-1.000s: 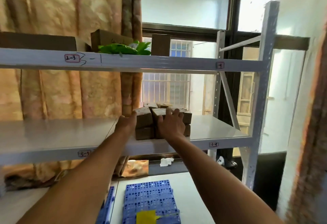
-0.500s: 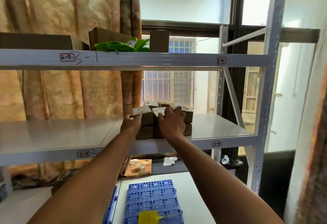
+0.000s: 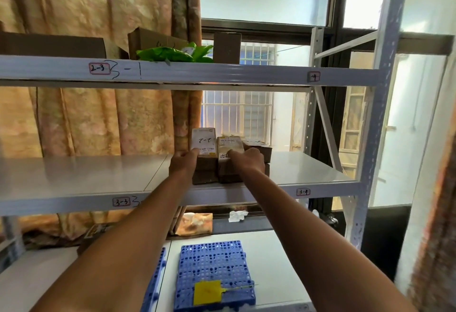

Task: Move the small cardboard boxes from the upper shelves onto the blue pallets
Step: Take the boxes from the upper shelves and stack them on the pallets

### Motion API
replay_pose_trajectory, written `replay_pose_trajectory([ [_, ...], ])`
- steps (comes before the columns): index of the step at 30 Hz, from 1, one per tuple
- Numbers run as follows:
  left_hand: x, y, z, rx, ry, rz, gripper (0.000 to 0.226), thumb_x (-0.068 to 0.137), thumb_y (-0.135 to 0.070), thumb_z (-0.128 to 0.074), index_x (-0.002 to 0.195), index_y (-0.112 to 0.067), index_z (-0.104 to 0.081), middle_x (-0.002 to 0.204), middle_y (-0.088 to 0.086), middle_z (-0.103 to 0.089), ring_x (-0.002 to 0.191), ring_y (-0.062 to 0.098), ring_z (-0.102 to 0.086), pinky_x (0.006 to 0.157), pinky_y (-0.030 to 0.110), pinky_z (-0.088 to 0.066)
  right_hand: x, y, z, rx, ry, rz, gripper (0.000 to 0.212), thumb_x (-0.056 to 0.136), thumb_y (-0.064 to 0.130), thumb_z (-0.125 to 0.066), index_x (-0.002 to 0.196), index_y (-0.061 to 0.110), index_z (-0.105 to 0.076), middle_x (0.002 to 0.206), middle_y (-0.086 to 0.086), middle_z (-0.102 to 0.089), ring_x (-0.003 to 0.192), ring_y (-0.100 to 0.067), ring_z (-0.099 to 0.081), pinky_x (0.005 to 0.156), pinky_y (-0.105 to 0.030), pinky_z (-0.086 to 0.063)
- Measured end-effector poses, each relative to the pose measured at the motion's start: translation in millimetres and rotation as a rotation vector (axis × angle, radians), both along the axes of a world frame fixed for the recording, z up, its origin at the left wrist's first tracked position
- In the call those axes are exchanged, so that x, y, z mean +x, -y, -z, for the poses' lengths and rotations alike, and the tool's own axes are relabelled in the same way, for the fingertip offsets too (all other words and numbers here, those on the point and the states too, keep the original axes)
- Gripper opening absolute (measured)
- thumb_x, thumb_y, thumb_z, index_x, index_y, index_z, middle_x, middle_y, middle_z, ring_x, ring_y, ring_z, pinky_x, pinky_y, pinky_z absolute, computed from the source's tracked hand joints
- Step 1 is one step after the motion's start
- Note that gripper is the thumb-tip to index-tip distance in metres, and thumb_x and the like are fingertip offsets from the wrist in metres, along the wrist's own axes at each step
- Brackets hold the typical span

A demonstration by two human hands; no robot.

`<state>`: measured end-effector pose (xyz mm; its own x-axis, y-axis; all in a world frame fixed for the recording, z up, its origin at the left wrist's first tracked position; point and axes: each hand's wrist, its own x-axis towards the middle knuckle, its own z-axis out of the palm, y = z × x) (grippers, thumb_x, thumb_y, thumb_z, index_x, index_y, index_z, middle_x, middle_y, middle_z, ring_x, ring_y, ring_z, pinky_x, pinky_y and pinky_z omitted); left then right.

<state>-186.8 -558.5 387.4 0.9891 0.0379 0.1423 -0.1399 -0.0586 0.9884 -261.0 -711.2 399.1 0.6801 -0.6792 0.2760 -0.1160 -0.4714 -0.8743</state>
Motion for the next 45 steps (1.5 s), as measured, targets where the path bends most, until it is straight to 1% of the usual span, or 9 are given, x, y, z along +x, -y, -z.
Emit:
replay_pose_trajectory([
  [4, -12.1, -3.9, 10.3, -0.049, 0.058, 0.015, 0.033, 0.085, -0.033, -0.064, 0.116, -0.024, -0.056, 0.118, 0.004, -0.065, 0.107, 0.026, -0.060, 0.094, 0.038, -0.050, -6.3, 3.6, 14.1, 0.174, 0.134, -0.098, 0.050, 0.086, 0.049, -0.070, 0.125, 0.017, -0.063, 0.104, -0.002, -0.073, 0.089, -0.018, -0.070, 0.086, -0.040, -0.060],
  [10, -40.8, -29.0, 57.3, -0.225, 0.264, 0.102, 0.021, 0.084, -0.029, -0.057, 0.102, -0.024, -0.049, 0.101, 0.007, -0.063, 0.091, 0.027, -0.062, 0.072, 0.037, -0.049, -32.4, 4.8, 54.6, 0.306, 0.345, -0.325, 0.032, 0.086, 0.042, -0.077, 0.104, 0.024, -0.059, 0.100, -0.008, -0.070, 0.086, -0.019, -0.071, 0.066, -0.028, -0.058],
  [12, -52.4, -39.3, 86.0, -0.190, 0.343, 0.003, 0.018, 0.085, -0.039, -0.053, 0.097, -0.027, -0.047, 0.092, 0.002, -0.062, 0.085, 0.025, -0.063, 0.070, 0.042, -0.052, -45.8, 3.2, 72.4, 0.332, 0.294, -0.467, 0.034, 0.085, 0.039, -0.078, 0.105, 0.021, -0.058, 0.100, -0.012, -0.070, 0.080, -0.017, -0.072, 0.061, -0.022, -0.056],
  [14, -64.6, -48.5, 121.3, -0.144, 0.386, -0.095, 0.015, 0.087, -0.044, -0.049, 0.097, -0.034, -0.045, 0.088, 0.000, -0.063, 0.081, 0.022, -0.065, 0.072, 0.047, -0.056, -58.8, 3.2, 95.0, 0.333, 0.178, -0.592, 0.043, 0.080, 0.041, -0.080, 0.107, 0.017, -0.057, 0.105, -0.019, -0.069, 0.085, -0.024, -0.071, 0.071, -0.035, -0.057],
  [17, -89.1, -64.7, 192.4, -0.025, 0.412, -0.128, 0.020, 0.089, -0.047, -0.043, 0.107, -0.055, -0.045, 0.090, -0.016, -0.062, 0.074, 0.002, -0.060, 0.071, 0.029, -0.051, -77.7, 2.9, 140.8, 0.269, -0.005, -0.660, 0.043, 0.076, 0.039, -0.081, 0.100, 0.015, -0.056, 0.096, -0.012, -0.068, 0.082, -0.026, -0.067, 0.070, -0.039, -0.055],
  [21, -121.9, -83.5, 285.1, 0.113, 0.173, -0.132, 0.029, 0.085, -0.054, -0.043, 0.112, -0.044, -0.043, 0.104, -0.001, -0.067, 0.091, 0.028, -0.064, 0.068, 0.035, -0.045, -89.1, -1.9, 220.4, 0.306, -0.139, -0.680, 0.032, 0.083, 0.028, -0.081, 0.094, 0.014, -0.054, 0.084, -0.003, -0.066, 0.073, -0.019, -0.064, 0.055, -0.027, -0.046],
  [29, -115.5, -100.2, 351.7, 0.142, -0.330, 0.076, 0.013, 0.095, -0.025, -0.063, 0.095, -0.013, -0.060, 0.091, 0.010, -0.071, 0.090, 0.034, -0.066, 0.087, 0.050, -0.051, -77.0, -5.8, 322.9, 0.463, -0.382, -0.533, 0.035, 0.091, 0.030, -0.076, 0.116, 0.012, -0.060, 0.103, -0.012, -0.075, 0.077, -0.020, -0.076, 0.061, -0.029, -0.055],
  [41, 30.6, -79.1, 379.0, 0.190, -0.429, 0.027, 0.029, 0.095, -0.041, -0.064, 0.110, -0.016, -0.063, 0.105, 0.008, -0.068, 0.088, 0.020, -0.065, 0.072, 0.031, -0.052, 45.0, -4.6, 369.5, 0.588, -0.401, -0.326, 0.037, 0.088, 0.039, -0.077, 0.112, 0.013, -0.063, 0.111, -0.014, -0.072, 0.102, -0.035, -0.071, 0.073, -0.038, -0.051],
  [45, 89.2, -63.6, 394.2, 0.251, -0.450, 0.005, 0.036, 0.095, -0.038, -0.064, 0.119, -0.011, -0.064, 0.118, 0.014, -0.067, 0.098, 0.025, -0.062, 0.084, 0.033, -0.050, 91.8, -3.7, 372.4, 0.607, -0.363, -0.231, 0.027, 0.091, 0.034, -0.074, 0.107, 0.013, -0.067, 0.110, -0.016, -0.073, 0.077, -0.022, -0.062, 0.058, -0.027, -0.043],
])
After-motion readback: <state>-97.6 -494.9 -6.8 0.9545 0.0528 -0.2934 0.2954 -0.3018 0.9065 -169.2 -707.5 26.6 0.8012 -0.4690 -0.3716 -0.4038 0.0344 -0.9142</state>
